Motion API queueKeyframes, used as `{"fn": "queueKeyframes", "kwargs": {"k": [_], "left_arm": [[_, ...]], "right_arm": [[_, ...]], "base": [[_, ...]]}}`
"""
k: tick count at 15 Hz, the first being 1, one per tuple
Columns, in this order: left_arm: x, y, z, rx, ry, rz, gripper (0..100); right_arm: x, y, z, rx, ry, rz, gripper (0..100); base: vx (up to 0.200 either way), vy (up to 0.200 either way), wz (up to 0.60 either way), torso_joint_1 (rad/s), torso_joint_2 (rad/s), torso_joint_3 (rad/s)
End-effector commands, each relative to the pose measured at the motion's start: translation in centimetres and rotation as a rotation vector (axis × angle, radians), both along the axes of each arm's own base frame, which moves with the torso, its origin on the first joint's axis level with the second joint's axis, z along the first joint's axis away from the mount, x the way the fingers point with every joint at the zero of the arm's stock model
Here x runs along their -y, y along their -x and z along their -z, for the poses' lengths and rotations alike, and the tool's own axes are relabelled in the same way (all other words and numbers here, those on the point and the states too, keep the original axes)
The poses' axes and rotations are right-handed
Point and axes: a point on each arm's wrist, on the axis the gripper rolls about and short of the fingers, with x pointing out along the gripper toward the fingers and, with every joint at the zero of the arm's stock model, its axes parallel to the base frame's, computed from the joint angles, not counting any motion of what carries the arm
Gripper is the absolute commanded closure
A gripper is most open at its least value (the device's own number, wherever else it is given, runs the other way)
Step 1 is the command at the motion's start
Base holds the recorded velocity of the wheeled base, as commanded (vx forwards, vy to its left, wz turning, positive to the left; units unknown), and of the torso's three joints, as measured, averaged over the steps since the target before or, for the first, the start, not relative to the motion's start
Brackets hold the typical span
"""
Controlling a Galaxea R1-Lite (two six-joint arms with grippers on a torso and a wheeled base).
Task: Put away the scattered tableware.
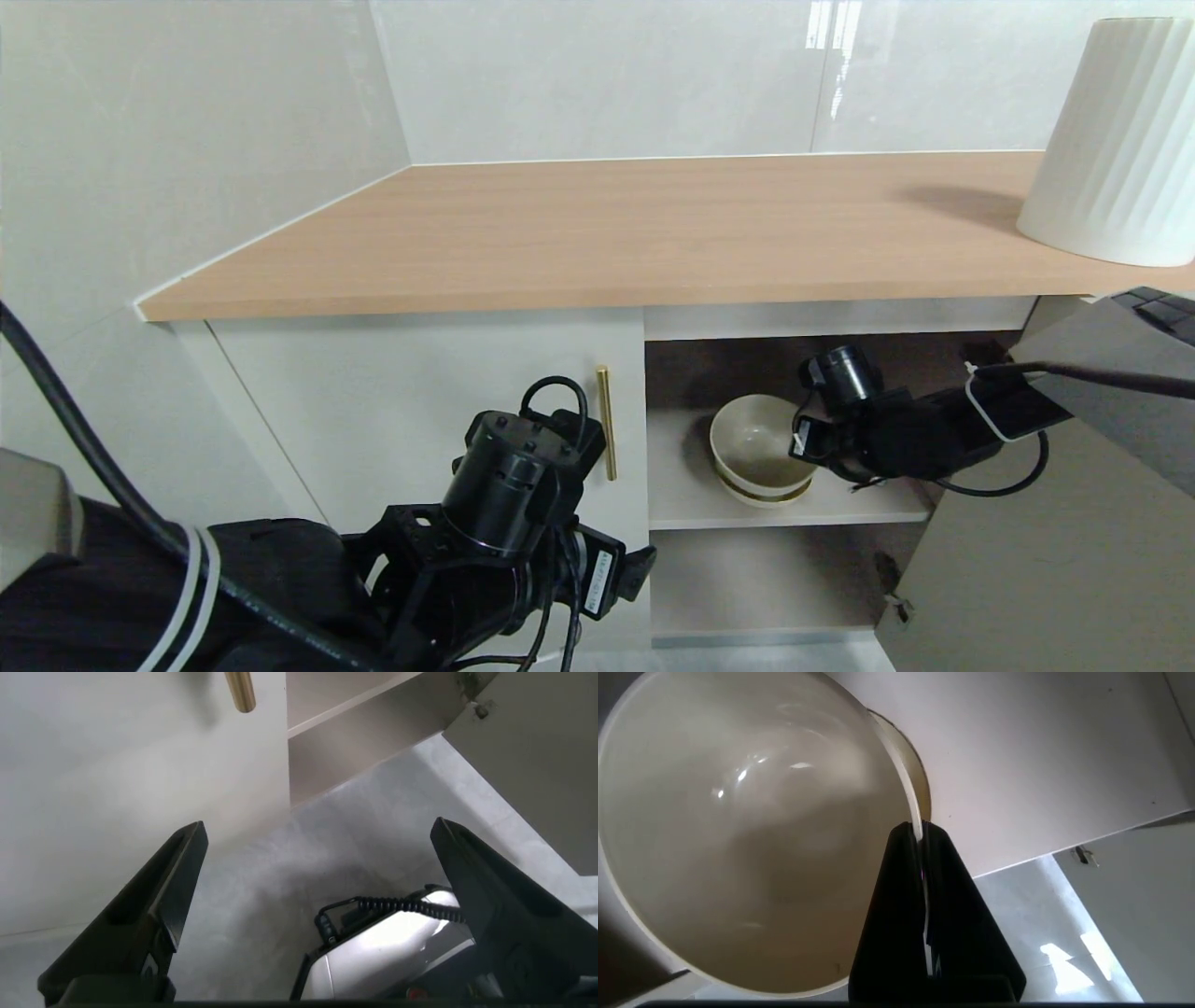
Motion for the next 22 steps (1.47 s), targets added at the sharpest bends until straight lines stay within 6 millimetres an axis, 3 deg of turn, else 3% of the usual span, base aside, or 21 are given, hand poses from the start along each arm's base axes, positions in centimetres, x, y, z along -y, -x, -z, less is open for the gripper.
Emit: {"fn": "queueKeyframes", "kwargs": {"k": [1, 13, 14, 22], "left_arm": [[0.0, 0.0, 0.0, 0.0, -0.001, -0.001, 0], [-0.1, 0.0, -0.1, 0.011, -0.005, -0.018, 0], [-0.1, 0.0, -0.2, 0.013, -0.003, -0.019, 0], [-0.2, 0.0, -0.3, 0.017, 0.001, -0.021, 0]], "right_arm": [[-0.1, -0.3, 0.6, -0.007, 0.006, 0.005, 100], [0.1, -0.9, 1.3, -0.01, 0.012, 0.015, 100], [0.1, -0.9, 1.3, -0.01, 0.012, 0.015, 0], [-0.6, -0.2, 0.2, 0.006, 0.002, -0.006, 0]], "base": [[0.0, 0.0, 0.0, 0.0, 0.0, 0.0], [0.0, 0.0, 0.0, 0.0, 0.0, 0.0], [0.0, 0.0, 0.0, 0.0, 0.0, 0.0], [0.0, 0.0, 0.0, 0.0, 0.0, 0.0]]}}
